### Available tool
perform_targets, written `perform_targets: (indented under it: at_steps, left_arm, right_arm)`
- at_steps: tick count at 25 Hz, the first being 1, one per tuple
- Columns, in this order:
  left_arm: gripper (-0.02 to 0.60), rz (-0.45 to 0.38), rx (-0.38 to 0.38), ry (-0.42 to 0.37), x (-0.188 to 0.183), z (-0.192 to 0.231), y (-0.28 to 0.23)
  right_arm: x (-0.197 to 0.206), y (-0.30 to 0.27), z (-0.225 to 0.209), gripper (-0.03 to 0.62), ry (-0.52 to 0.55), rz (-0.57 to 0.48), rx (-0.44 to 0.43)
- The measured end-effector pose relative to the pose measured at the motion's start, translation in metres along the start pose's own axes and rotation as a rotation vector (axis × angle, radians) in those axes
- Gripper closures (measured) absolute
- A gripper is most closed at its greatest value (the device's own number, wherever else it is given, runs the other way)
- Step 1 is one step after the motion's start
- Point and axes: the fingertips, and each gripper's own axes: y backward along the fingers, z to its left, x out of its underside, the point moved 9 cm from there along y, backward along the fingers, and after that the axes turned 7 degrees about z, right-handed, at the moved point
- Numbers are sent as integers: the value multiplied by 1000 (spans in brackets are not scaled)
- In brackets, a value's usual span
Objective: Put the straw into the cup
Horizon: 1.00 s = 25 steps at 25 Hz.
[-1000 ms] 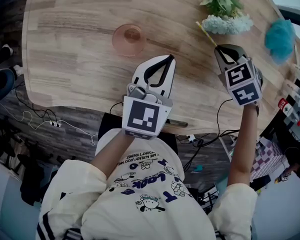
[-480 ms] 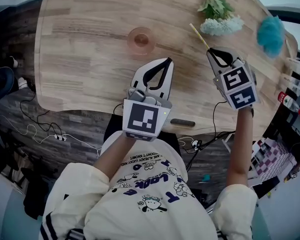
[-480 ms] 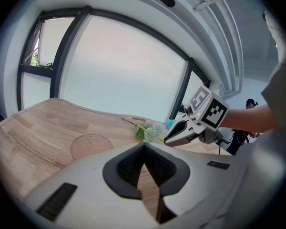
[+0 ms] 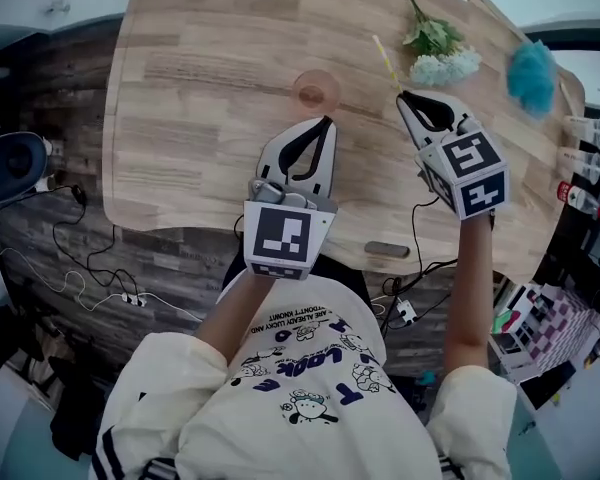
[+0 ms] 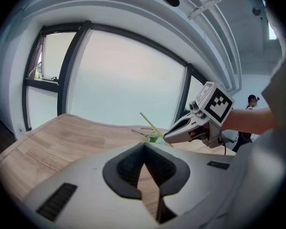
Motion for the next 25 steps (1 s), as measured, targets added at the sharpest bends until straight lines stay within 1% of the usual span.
perform_targets:
  at_steps: [6,11,14,20,25]
  left_arm:
    - [554,-39,-45,9,-10,25,20]
    - [554,-67,-72,6,-17,43,32]
    - [554,-74,-82,11,-18,51,38]
    - [554,-80,-92,9,-20,63,44]
    - [554,-85,-101,8,-21,69,46]
  right_arm:
    - [-40,-4,21,546,-7,-106,16]
    - [-64,-9,33,546,-84,-210,-2]
    - [-73,-11,38,546,-130,-259,-3]
    - [-88,-21,53,546,-179,-326,-4]
    - [-83,-27,63,546,-268,-401,7]
